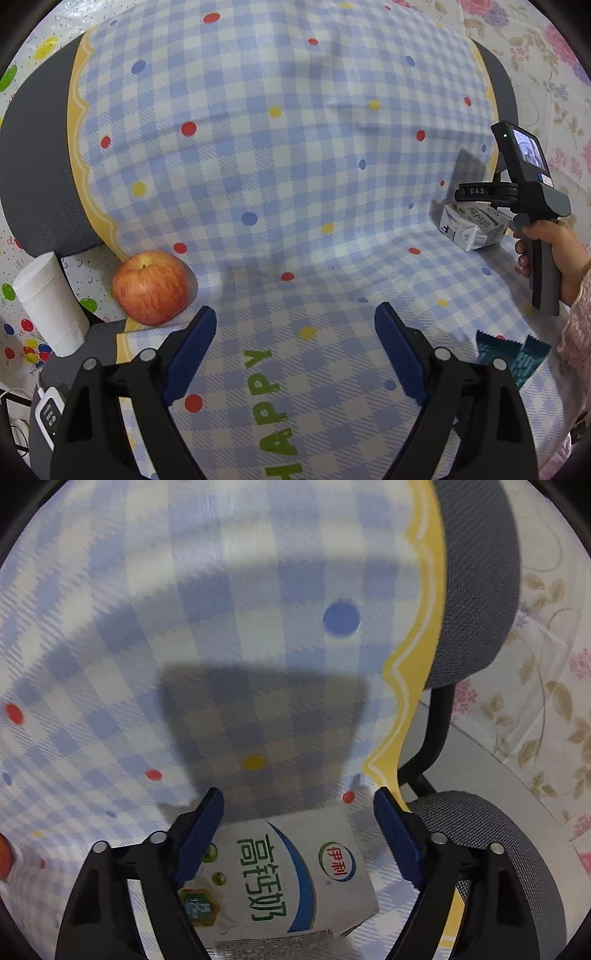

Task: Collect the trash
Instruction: 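Grasp the white milk carton with the right tool while the left tool grasps the teal wrapper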

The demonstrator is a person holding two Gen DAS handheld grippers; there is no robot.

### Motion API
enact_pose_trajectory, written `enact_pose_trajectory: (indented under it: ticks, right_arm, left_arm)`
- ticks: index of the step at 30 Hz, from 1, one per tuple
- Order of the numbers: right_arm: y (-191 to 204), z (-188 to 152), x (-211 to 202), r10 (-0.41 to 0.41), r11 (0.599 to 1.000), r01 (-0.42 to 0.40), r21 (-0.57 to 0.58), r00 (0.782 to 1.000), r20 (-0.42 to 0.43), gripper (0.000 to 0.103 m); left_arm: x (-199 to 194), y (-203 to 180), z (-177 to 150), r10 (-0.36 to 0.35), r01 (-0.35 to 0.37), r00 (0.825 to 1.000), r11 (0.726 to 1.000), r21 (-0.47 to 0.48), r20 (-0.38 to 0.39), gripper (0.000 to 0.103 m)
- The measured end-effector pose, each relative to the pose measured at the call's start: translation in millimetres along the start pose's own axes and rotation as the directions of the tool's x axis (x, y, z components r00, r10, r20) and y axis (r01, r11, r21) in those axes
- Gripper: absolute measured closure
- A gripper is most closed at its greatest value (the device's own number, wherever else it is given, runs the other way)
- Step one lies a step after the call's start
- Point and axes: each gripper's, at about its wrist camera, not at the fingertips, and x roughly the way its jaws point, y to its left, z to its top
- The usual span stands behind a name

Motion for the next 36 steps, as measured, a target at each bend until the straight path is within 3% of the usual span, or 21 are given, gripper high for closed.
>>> enact_pose_trajectory:
  ticks: [3,8,19,25,29,34,36]
  right_arm:
    - [-6,-5,-7,0.068,0.997,-0.067,0.032,0.997,-0.024,0.031]
    - [-8,-32,-36,0.165,0.986,-0.168,-0.022,0.982,-0.086,0.032]
    - [-14,-125,-142,0.283,0.955,-0.290,-0.056,0.953,-0.109,0.031]
    - [-31,-157,-215,0.273,0.962,-0.273,0.003,0.960,0.061,0.026]
    - [-47,-177,-225,0.231,0.971,-0.235,0.047,0.969,0.086,0.026]
    - [-51,-194,-233,0.175,0.982,-0.182,0.055,0.978,0.112,0.030]
    - [-51,-197,-236,0.162,0.984,-0.170,0.057,0.979,0.126,0.031]
  left_arm:
    - [-2,0,-5,-0.015,0.015,1.000,1.000,0.005,-0.011,0.018]
    - [-19,-1,-15,-0.031,0.031,0.999,0.999,0.009,-0.012,0.018]
    - [-62,-11,-46,-0.047,0.048,0.999,0.998,0.036,-0.017,0.018]
    - [-77,-27,-54,-0.087,0.087,0.996,0.994,0.068,0.001,0.018]
    - [-78,-47,-55,-0.200,0.200,0.980,0.974,0.110,-0.006,0.013]
    - [-68,-76,-53,-0.228,0.228,0.974,0.961,0.159,-0.017,0.013]
    - [-62,-85,-49,-0.229,0.230,0.973,0.960,0.159,-0.027,0.018]
